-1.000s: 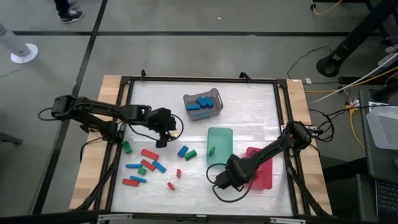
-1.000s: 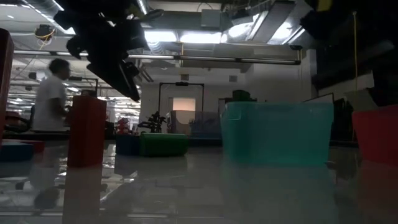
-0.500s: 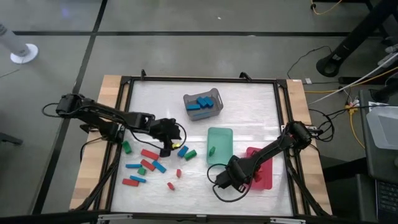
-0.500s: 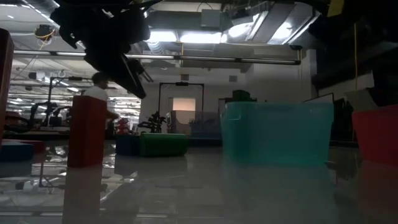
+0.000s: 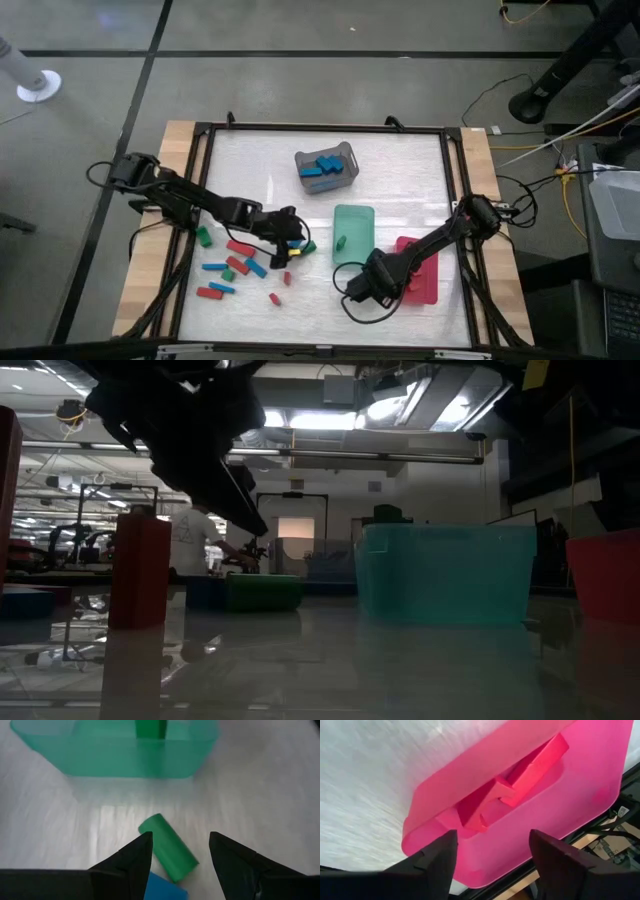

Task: Sort blocks
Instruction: Put the green cylindrical block into the green bin

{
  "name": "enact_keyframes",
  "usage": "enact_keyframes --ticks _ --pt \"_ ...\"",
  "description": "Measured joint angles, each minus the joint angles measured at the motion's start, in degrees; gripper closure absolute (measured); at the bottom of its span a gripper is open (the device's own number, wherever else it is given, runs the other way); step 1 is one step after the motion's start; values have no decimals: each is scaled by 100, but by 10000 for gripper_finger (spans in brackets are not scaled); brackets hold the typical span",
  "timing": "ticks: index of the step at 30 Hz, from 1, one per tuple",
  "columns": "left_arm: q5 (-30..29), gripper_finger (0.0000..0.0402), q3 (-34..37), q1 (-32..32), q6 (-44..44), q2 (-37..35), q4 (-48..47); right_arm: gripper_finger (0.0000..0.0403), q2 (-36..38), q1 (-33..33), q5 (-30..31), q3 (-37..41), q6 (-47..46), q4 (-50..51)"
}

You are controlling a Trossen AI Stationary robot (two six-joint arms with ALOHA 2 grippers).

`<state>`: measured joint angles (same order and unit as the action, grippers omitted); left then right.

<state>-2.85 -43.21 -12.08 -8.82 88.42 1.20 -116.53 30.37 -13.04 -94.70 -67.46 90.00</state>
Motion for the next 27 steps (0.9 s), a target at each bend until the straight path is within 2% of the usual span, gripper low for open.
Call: enact_keyframes --ticks 10,21,24,27 --pt "-465 218 -453 -45 -330 915 -57 150 0 0 167 0 0 -32" --pt "-530 218 -480 -28 -419 1325 -96 150 0 0 190 -2 19 -241" --pt "-549 236 -480 -28 -259 1327 -101 150 0 0 190 -2 -2 -251" --pt "-547 275 -480 -24 -64 1329 -93 150 0 0 190 -2 -76 -211"
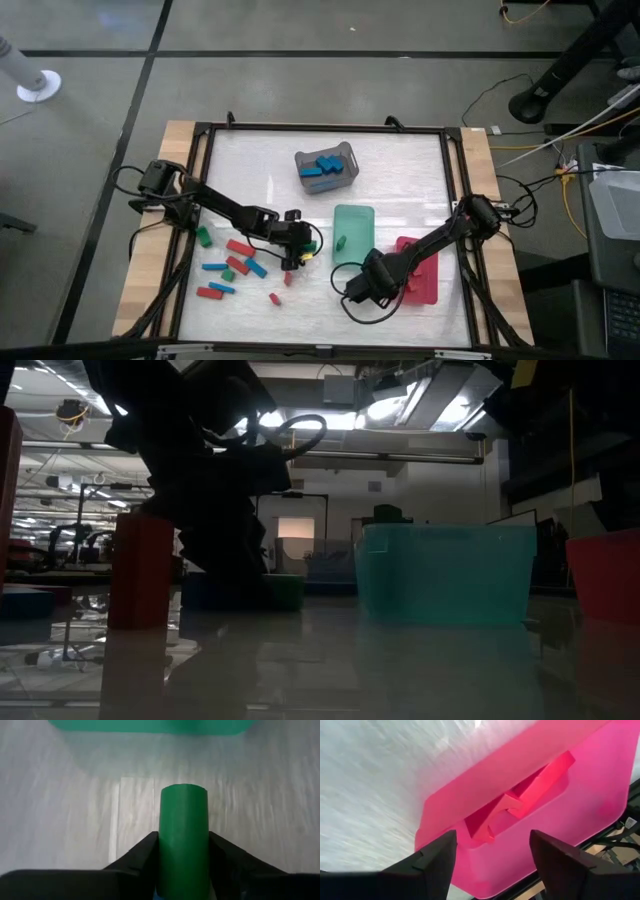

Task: Sort blocks
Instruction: Put the green cylindrical block into the green bin

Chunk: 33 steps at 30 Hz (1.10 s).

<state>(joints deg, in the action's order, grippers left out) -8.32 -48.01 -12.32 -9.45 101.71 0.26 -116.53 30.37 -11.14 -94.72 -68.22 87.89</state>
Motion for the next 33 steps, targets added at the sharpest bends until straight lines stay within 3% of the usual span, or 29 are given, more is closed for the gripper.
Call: enact_keyframes --ticks 5,12,16,24,33 --pt "14 286 -24 -2 251 -22 -50 150 0 2 0 0 -58 64" --pt "24 286 -607 -2 591 -433 -1063 150 0 2 32 -2 -63 66" --pt "25 286 -884 10 1128 -669 -1134 150 -2 2 442 -96 -170 -39" --pt "-6 285 -1217 389 2106 -750 -412 150 -2 44 1292 -484 -209 -612" --pt "204 276 -1222 817 2457 -539 735 150 -4 178 1466 -555 -244 -1226"
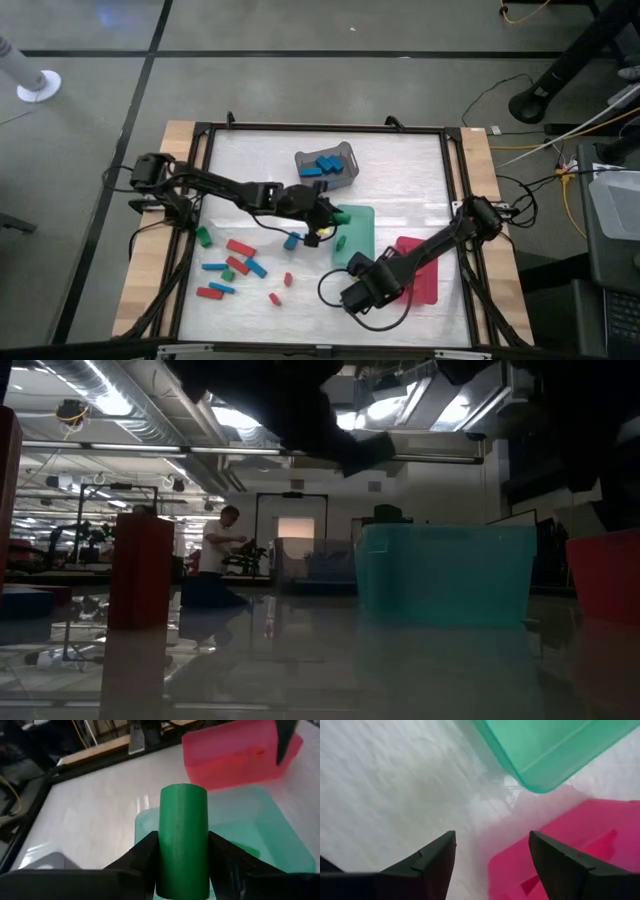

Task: Sort blocks
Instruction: Put the green cylindrical block into the green bin, then put the blue triangular block into the gray bin

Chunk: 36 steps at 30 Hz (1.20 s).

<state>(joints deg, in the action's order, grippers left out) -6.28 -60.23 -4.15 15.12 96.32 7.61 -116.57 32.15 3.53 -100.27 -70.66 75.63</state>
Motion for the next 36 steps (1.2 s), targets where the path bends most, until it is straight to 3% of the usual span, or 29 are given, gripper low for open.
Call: enact_keyframes --ticks 7,12,22,29,36 --pt "185 274 1 40 -3 429 1060 150 0 14 56 2 -2 -195" --pt "183 268 7 19 -14 666 1130 150 0 14 51 2 0 -251" --pt "177 192 7 0 -38 547 960 150 0 14 123 2 0 -267" --pt "211 190 4 -51 -293 -494 -1410 150 0 14 449 2 2 -663" --pt "760 199 2 -354 -414 -1179 -4326 150 0 14 1033 7 118 -1440"
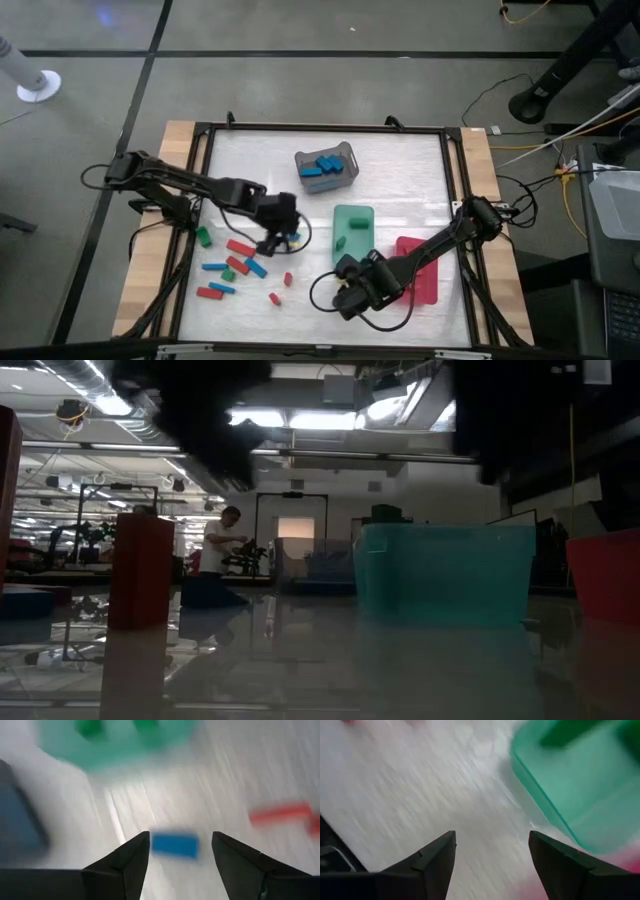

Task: Sort blocks
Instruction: Put the blue triangular block into the gray bin

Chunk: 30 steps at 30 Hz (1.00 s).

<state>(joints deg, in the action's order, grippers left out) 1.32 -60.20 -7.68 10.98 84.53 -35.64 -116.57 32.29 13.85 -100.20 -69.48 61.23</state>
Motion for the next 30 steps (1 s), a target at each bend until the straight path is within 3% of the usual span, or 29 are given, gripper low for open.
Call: enact_keyframes --ticks 3,6,18,21,26,30 --pt "11 199 144 -181 143 2 -455 150 0 0 331 0 287 -373" --pt "5 198 424 -326 455 70 -305 150 0 0 505 0 552 -644" --pt "-29 197 1004 -464 111 87 1377 150 0 -2 620 0 696 -824" --pt "-200 197 1014 -463 -1031 89 1753 150 0 -2 622 0 692 -826" --pt "-990 197 1012 -463 -3569 89 1814 150 0 -2 625 0 687 -872" --pt "-1095 201 1012 -471 -4387 133 1766 150 0 -2 627 0 684 -876"
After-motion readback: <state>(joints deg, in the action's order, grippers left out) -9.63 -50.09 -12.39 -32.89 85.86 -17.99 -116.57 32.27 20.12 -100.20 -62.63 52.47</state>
